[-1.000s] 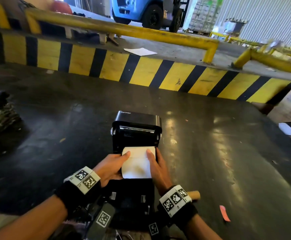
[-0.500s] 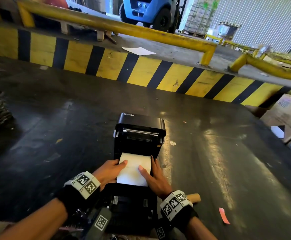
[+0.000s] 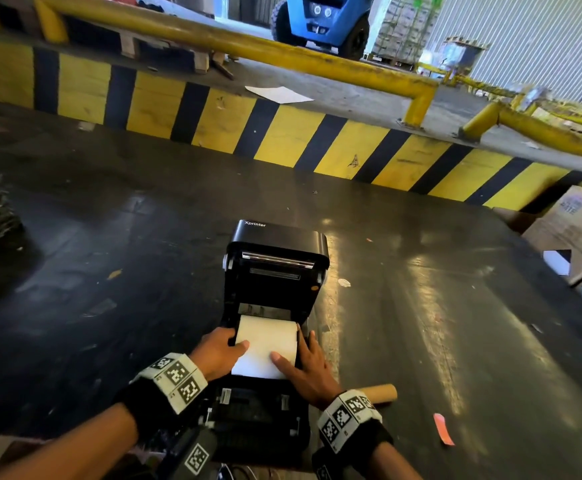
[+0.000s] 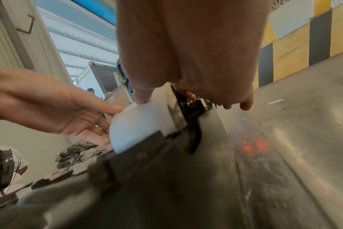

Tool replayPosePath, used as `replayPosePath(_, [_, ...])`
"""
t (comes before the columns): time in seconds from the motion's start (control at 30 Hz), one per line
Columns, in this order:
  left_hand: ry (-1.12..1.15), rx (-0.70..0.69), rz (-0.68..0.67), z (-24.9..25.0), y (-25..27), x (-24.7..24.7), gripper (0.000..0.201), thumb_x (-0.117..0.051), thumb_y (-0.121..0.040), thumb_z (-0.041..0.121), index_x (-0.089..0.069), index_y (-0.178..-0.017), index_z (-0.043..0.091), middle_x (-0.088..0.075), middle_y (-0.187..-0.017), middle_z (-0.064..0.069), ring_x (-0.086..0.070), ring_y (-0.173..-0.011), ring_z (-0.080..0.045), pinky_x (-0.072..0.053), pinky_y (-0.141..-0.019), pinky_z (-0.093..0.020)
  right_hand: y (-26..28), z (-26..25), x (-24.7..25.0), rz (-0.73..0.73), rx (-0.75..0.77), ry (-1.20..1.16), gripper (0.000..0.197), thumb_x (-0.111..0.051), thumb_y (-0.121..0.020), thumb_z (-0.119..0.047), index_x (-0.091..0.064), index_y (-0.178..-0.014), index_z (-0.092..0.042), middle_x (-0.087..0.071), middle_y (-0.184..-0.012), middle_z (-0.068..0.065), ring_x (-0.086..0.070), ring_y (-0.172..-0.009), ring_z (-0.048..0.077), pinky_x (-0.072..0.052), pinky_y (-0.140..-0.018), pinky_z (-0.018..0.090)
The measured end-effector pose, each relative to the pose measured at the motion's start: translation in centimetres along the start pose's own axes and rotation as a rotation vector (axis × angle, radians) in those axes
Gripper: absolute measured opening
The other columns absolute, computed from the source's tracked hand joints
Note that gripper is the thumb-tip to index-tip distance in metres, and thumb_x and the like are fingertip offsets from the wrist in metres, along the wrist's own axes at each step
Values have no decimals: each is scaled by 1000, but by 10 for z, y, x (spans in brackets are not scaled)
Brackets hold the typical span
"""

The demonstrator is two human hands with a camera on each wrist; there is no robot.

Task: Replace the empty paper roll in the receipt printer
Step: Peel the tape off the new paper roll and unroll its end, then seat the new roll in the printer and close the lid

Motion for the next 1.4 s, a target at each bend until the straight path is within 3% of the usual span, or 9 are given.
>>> replayPosePath(0.13, [-92, -107, 61, 0, 10, 0, 31, -56, -90, 26, -63, -111, 4, -69, -100, -15, -64, -95, -29, -44, -77, -27, -1, 3, -3, 94, 21, -111, 120, -26, -45, -100, -16, -147, -37, -4, -160, 5, 4, -146, 21, -5, -118, 53])
replayPosePath(0.3, [-129, -177, 100, -6, 15, 5, 28, -64, -85, 27, -66, -106, 9, -53, -62, 15, -62, -66, -14, -44, -63, -23, -1, 8, -2, 257, 1, -246, 120, -29, -43, -99, -46, -135, -24, -28, -153, 10, -22, -142, 25, -21, -115, 52])
replayPosePath(0.37, [-133, -175, 94, -8, 16, 5, 31, -66, -83, 23, -64, -112, 12, -55, -60, 13, -57, -58, -7, -47, -63, -24, 4, 10, -8, 292, 15, -269, 107, -39, -51, -94, -51, -129, -22, -41, -145, 9, -35, -135, 26, -29, -111, 52])
replayPosePath(0.5, [-141, -153, 135, -12, 20, 1, 38, -69, -78, 14, -61, -115, 9, -60, -58, 3, -66, -66, -24, -55, -70, -36, 16, 8, -11, 458, 2, -252, 35, -72, -73, -49, -60, -90, -21, -55, -105, 2, -53, -108, 24, -43, -96, 45])
replayPosePath(0.7, [-148, -99, 211, -16, 23, -2, 9, -70, -74, 8, -66, -79, 14, -72, -81, -16, -69, -74, -33, -58, -72, -47, 30, 4, -12, 510, -67, -188, 38, -72, -71, -54, -57, -49, -26, -61, -63, -8, -65, -97, 23, -49, -86, 39])
replayPosePath(0.87, [-105, -95, 283, -25, 22, -5, 30, -74, -71, 8, -53, -57, 24, -70, -68, -8, -68, -65, -26, -59, -67, -43, 38, 0, -14, 490, -121, -147, 46, -66, -78, -52, -71, -57, -12, -63, -58, 2, -68, -84, 22, -50, -86, 40])
replayPosePath(1.07, [-100, -155, 225, -30, 23, -5, 29, -76, -69, 4, -54, -58, 19, -69, -61, -9, -68, -63, -23, -58, -64, -34, 43, 3, -16, 475, -126, -197, 28, -69, -78, -44, -77, -79, -16, -70, -94, -6, -55, -114, 13, -38, -102, 46])
replayPosePath(1.27, [-95, -153, 123, -32, 22, -1, 28, -76, -69, 3, -55, -57, 17, -63, -53, -3, -62, -54, -15, -49, -56, -22, 38, 14, -19, 440, -124, -210, 30, -72, -72, -47, -58, -47, -38, -55, -57, -22, -65, -99, 22, -45, -93, 48])
replayPosePath(1.4, [-90, -146, 60, -31, 21, 2, 25, -76, -70, 1, -57, -60, 15, -63, -53, -1, -60, -50, -10, -46, -52, -19, 38, 11, -21, 433, -100, -216, 17, -72, -72, -48, -69, -60, -36, -54, -62, -27, -63, -99, 16, -43, -95, 49])
Point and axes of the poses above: each hand's wrist, its own y-axis away from the middle knuckle, its own x-axis out of the back of the hand, z = x × y, the point moved 2 cm from there along -y, towards the middle knuckle
